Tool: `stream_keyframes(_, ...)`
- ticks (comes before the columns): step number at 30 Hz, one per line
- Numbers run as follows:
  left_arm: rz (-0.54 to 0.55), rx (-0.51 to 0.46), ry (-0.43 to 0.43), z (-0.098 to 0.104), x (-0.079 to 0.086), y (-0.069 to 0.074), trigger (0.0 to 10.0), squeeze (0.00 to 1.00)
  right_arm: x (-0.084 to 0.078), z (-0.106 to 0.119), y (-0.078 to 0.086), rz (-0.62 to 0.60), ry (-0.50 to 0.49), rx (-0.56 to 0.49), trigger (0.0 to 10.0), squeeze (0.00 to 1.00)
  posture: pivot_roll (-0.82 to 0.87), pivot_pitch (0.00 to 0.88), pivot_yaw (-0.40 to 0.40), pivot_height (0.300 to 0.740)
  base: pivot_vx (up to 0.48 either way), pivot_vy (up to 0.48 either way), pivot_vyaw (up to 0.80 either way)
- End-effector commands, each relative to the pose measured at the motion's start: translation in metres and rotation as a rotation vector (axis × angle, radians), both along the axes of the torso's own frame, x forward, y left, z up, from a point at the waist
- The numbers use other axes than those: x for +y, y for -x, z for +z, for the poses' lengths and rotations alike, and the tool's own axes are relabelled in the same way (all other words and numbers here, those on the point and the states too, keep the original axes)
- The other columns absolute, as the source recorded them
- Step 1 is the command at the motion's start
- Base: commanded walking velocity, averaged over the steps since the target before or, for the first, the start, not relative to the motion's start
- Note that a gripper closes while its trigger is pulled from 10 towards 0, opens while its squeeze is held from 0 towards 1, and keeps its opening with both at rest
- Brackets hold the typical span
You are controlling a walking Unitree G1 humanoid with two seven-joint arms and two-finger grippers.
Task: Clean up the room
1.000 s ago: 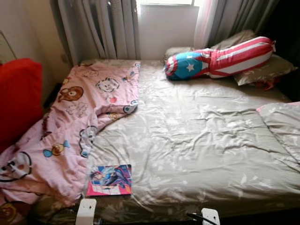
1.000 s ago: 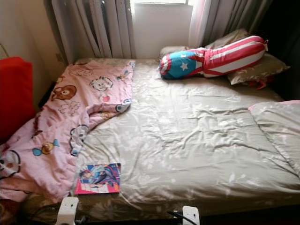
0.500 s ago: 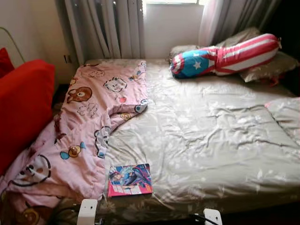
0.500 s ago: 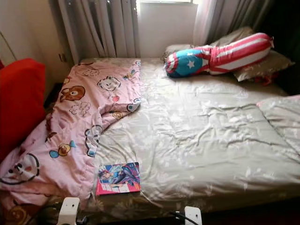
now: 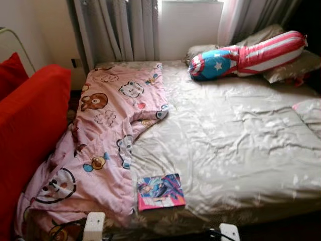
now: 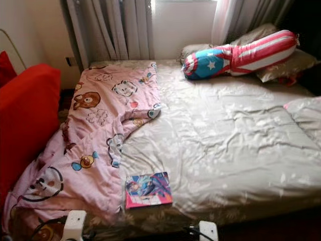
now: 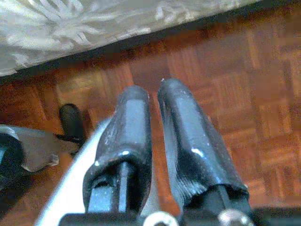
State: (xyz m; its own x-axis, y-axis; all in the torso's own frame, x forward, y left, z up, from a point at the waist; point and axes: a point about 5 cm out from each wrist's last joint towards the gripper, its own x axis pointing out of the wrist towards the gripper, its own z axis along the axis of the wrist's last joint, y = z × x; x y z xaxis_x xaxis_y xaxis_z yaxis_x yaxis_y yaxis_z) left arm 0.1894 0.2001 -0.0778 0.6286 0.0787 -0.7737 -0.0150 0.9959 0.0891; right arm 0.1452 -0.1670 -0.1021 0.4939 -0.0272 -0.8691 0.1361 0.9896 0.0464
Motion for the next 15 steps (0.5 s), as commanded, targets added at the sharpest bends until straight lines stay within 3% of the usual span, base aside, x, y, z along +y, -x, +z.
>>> stream_keyframes(1,0.003,0.003,-0.010,0.0001,0.0052,0.0015,10.0,0.00,0.0011,0.0021,-0.0056,0.001,0.000,-0.017,10.0,0.00,-0.04,0.000,-0.032,0.740,0.000,0.000,0.00)
stream_keyframes(15,0.005,-0.013,0.001,0.0021,0.0022,-0.0031,10.0,0.00,-0.0011,0.0027,-0.0064,-0.008,0.001,-0.027,10.0,0.00,-0.04,0.000,-0.031,0.740,0.000,0.000,0.00)
